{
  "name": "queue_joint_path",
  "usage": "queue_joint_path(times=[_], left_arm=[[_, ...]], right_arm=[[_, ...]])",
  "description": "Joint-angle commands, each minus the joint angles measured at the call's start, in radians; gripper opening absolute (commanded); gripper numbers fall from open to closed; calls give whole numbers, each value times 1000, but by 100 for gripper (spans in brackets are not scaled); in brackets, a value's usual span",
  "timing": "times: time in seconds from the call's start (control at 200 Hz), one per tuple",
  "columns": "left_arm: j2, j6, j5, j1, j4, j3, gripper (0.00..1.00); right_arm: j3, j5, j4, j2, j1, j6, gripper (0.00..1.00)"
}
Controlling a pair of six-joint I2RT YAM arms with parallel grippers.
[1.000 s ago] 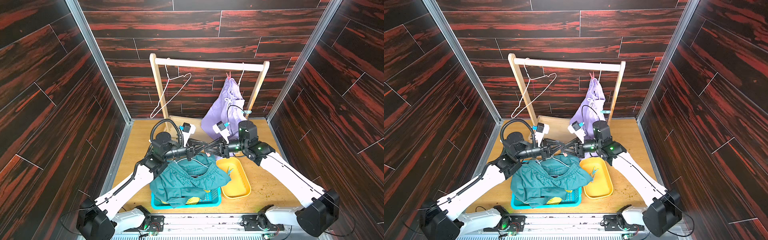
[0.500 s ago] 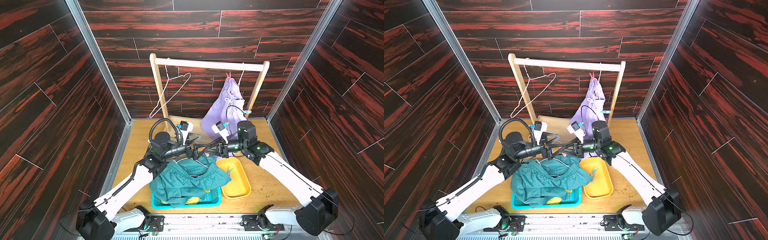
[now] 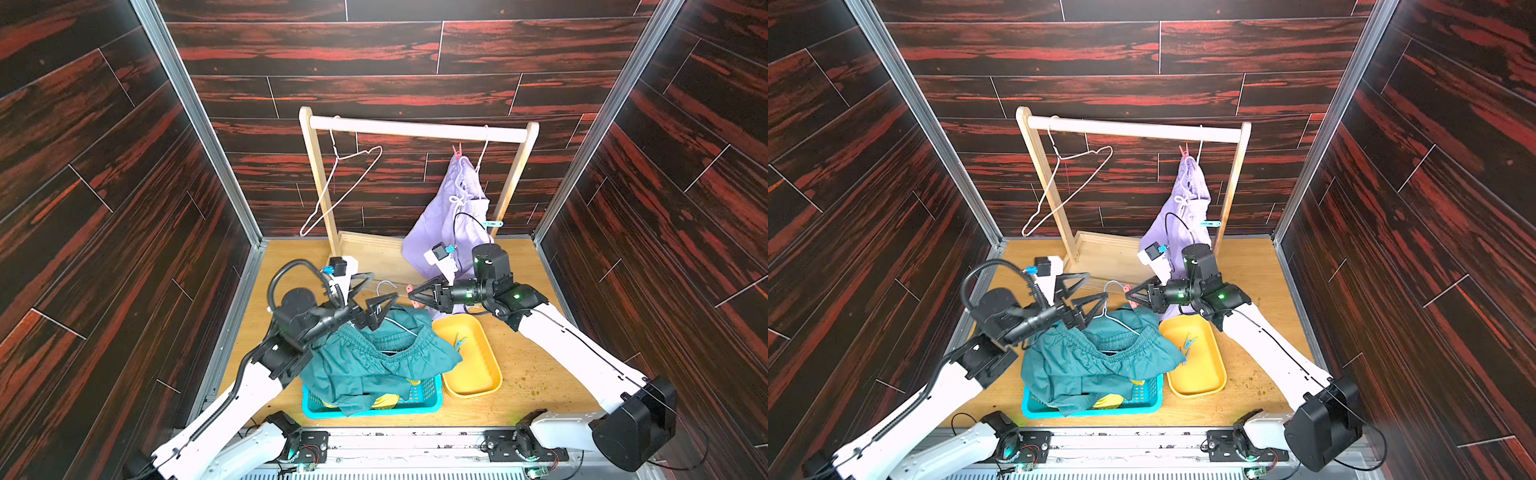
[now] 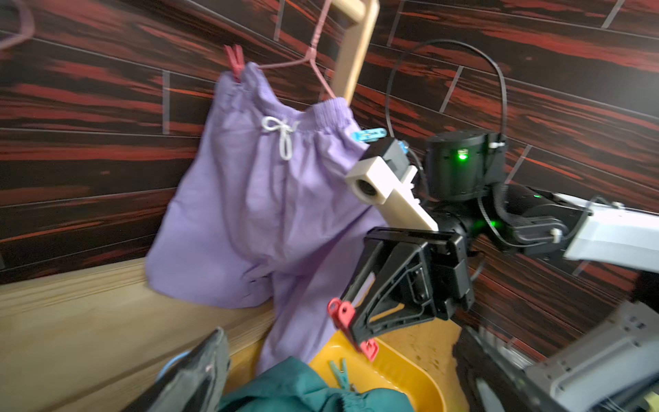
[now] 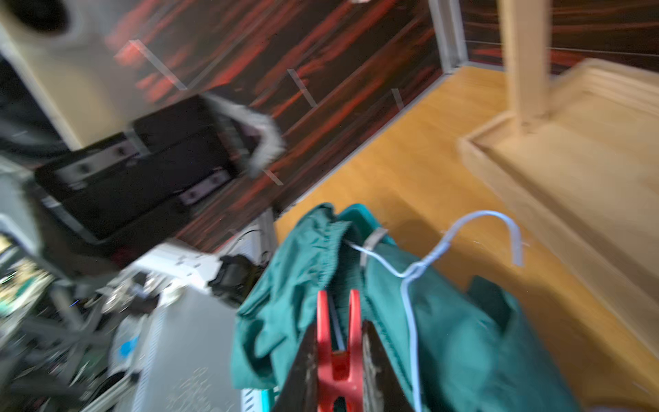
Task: Remove the clothespins securing shorts to the hanger
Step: Place the clothespin in the storage box.
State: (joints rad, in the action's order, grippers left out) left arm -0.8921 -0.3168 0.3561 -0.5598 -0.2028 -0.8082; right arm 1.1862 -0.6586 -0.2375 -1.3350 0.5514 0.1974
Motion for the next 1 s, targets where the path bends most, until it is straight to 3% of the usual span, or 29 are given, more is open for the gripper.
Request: queue_joint_path(times=[0.0,0.321,0.481,0.616,0.997], left_arm=[[20,13,-137,7,95,-3,100],[-65,-61,-327,7,347,-94,99],[-151,-113,-363,6,523,-216,95],[-220,-123,-338,6,608,-282,93],[-287,-245,-307,6,590,-288,91]], right_arm=[[-14,178,-26,38,4,-2,10],[-143,632,-32,181,5,100,11],[-226,831,-78,263,5,185,11],[-319,918,-91,349,7,247,11],[-462,1005,-209,467,8,334,11]])
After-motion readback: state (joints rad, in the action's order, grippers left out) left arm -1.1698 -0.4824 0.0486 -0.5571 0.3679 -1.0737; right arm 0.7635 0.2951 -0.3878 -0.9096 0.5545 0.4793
